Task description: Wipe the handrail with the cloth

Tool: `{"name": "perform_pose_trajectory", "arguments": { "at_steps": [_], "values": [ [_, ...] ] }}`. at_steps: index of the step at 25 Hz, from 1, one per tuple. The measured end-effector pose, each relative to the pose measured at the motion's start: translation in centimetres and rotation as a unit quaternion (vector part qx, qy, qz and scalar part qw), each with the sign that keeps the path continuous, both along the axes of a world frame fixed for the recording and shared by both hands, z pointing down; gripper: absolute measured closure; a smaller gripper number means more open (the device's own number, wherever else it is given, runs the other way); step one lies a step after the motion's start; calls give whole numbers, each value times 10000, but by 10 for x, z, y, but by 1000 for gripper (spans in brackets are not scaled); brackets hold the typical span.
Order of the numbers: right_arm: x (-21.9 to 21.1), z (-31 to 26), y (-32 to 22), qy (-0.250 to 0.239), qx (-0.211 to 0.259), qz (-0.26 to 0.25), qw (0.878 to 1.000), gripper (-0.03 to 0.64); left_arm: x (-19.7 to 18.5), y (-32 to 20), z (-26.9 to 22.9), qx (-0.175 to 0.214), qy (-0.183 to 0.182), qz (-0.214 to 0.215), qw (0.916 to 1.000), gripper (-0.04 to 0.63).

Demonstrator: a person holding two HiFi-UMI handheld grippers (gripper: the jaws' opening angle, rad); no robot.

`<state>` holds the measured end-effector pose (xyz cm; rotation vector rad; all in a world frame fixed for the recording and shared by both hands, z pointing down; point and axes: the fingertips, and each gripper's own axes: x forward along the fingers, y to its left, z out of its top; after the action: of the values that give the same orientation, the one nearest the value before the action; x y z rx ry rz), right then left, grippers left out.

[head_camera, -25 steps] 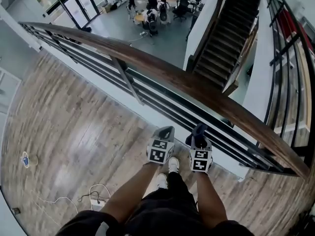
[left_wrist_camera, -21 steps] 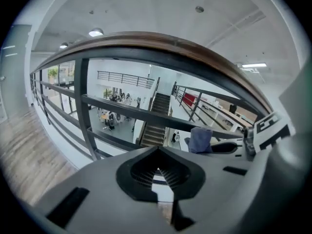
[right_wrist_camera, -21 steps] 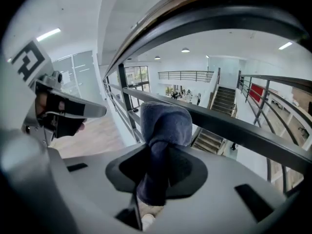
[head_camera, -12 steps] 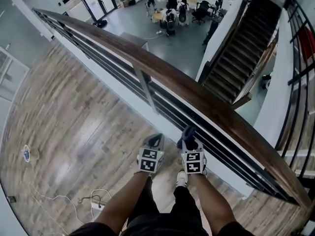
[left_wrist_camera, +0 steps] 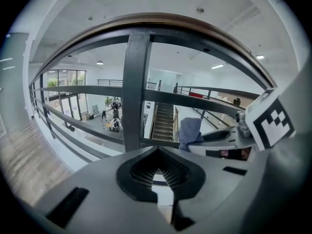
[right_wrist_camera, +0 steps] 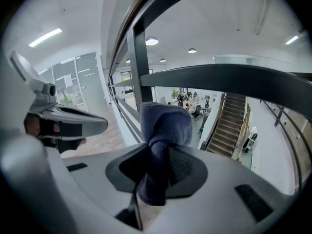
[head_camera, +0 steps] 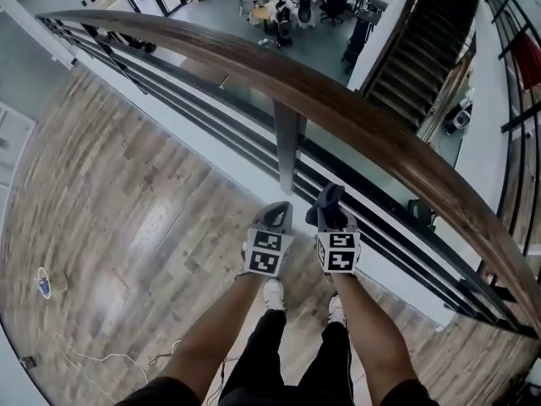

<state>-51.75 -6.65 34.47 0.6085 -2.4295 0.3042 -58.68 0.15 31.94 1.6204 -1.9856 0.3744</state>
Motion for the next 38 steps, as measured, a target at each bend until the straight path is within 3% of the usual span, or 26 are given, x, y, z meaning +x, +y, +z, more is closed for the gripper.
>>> {"name": "perform_pose_trajectory", "arguments": {
  "at_steps": [6,10,12,16,20,30,38],
  "values": [
    [-60,16,-23,-331,47,166,9993,520,-46,-22,27,345,-203,140,9991,597],
    [-86,31,-31,-297,34,150,9994,520,-65,-23,49,369,207,21,9991,597],
    [-90,37,-37,-314,1,295,9991,520,-67,-19,58,319,245,43,9992,597],
    [-89,45,-44,-302,-98,565,9979,520,-69,-16,68,319,-15,91,9994,597],
    [-81,57,-52,-117,-129,672,9976,520,-70,-26,67,484,-95,-66,9988,597],
    [-37,62,-59,-220,-288,939,9949,520,-20,-43,65,478,2,280,9985,597],
    [50,58,-78,-336,-390,1240,9910,520,58,-79,66,410,-89,867,9953,597]
  ]
}}
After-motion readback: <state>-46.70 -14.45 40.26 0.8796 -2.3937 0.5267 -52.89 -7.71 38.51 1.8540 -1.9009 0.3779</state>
